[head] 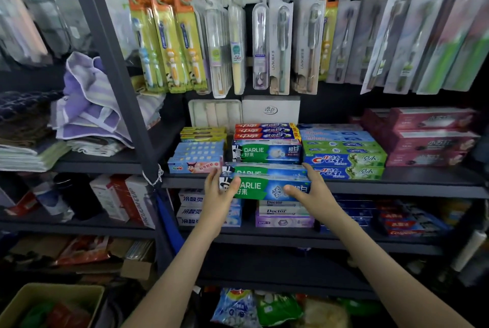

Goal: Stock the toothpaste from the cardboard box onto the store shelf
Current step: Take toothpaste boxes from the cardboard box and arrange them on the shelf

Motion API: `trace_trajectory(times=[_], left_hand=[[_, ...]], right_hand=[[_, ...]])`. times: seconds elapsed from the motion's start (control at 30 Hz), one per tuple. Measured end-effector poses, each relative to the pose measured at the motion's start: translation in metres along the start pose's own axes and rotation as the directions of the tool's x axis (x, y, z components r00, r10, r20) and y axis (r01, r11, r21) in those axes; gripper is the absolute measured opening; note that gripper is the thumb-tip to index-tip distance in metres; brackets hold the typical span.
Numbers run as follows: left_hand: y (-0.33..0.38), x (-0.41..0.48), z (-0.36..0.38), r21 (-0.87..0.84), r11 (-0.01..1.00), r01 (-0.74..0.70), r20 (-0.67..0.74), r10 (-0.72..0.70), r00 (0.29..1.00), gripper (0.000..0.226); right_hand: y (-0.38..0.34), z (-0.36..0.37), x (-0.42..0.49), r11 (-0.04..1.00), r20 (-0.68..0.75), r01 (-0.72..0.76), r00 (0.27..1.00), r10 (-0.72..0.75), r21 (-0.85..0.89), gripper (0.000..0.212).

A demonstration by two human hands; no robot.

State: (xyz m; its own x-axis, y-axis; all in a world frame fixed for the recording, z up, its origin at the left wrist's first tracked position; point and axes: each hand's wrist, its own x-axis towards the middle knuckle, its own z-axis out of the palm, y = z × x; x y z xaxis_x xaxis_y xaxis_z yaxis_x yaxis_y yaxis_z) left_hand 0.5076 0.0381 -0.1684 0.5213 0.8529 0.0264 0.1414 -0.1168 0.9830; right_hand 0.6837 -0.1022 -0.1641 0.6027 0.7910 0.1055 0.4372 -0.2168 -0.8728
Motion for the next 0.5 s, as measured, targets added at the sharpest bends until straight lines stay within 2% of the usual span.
trace_trajectory(times=[0.1,0.23,0.37,0.5], left_hand=[[-0.006,0.016,-0.006,0.126,0.992,-0.015,0.041,0.010,0.999,0.079],[-0.017,0.038,-0.009,0.188,0.982,-0.010,0.073,-0.004,0.997,0.079],[-0.023,0.054,-0.005,0.222,0.975,-0.023,0.074,0.007,0.997,0.076],[-0.032,0.067,0.003,0.225,0.973,-0.053,0.132,0.024,0.991,0.076]], right_hand=[[0.001,0.003,0.016,0.997,-0.025,-0.016,1.000,0.014,-0.075,0.098],[0.008,0.016,0.033,0.947,-0.116,-0.079,0.992,0.044,-0.312,0.094],[0.015,0.028,0.037,0.987,-0.111,-0.093,0.991,0.078,-0.129,0.091],[0.023,0.032,0.040,0.986,-0.137,-0.131,0.984,0.117,-0.100,0.090]])
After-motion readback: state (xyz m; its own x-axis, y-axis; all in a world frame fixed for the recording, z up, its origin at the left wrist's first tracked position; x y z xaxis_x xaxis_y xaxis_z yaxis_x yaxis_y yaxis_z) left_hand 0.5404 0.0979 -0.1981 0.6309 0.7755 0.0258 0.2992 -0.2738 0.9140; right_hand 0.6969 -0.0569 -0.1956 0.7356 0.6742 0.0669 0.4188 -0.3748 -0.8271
